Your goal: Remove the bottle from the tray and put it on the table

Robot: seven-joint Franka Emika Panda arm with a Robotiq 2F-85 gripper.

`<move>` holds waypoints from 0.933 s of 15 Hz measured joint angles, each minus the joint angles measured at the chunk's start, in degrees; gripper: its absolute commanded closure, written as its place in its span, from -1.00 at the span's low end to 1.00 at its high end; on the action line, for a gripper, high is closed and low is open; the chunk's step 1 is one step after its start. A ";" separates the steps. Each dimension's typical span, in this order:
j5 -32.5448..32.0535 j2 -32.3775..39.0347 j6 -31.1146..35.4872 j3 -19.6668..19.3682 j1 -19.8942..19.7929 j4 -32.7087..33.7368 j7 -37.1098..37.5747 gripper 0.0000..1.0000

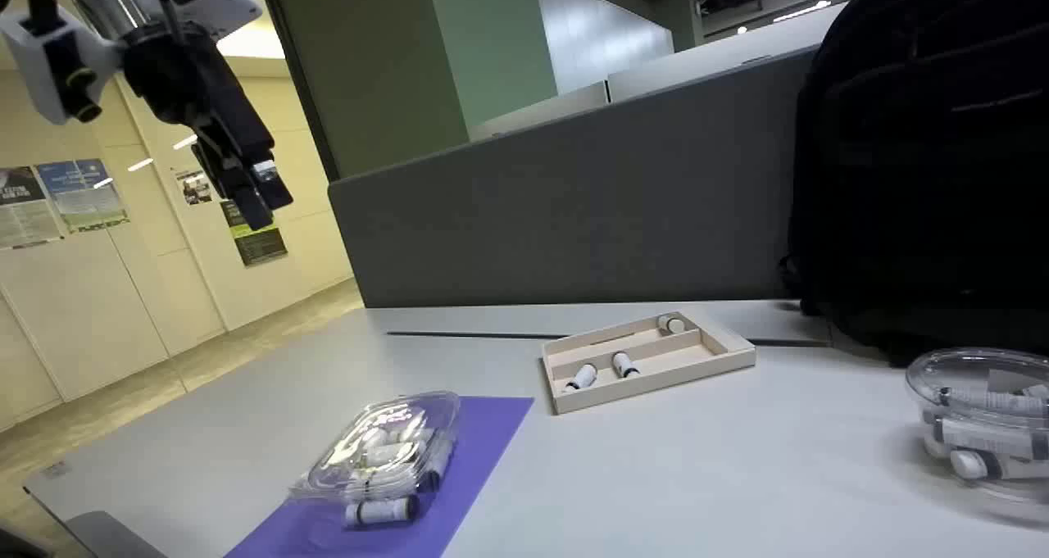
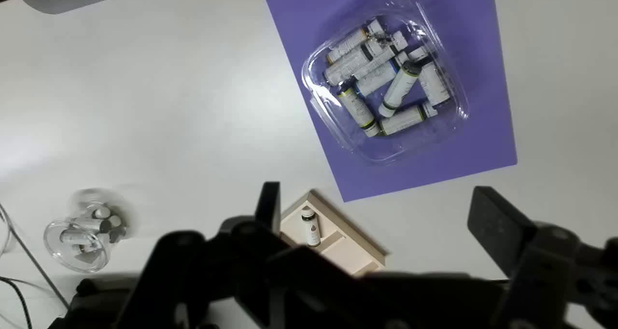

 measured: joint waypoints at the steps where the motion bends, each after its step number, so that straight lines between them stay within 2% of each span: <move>1: 0.00 0.00 0.00 0.00 0.00 0.00 0.00 -1.00; 9: -0.03 0.02 0.00 -0.14 0.16 0.00 -0.01 -1.00; 12: 0.17 1.10 1.30 -2.14 0.74 0.01 -1.07 -1.00; 14: 0.63 3.45 4.89 -4.97 0.73 0.14 -4.03 -1.00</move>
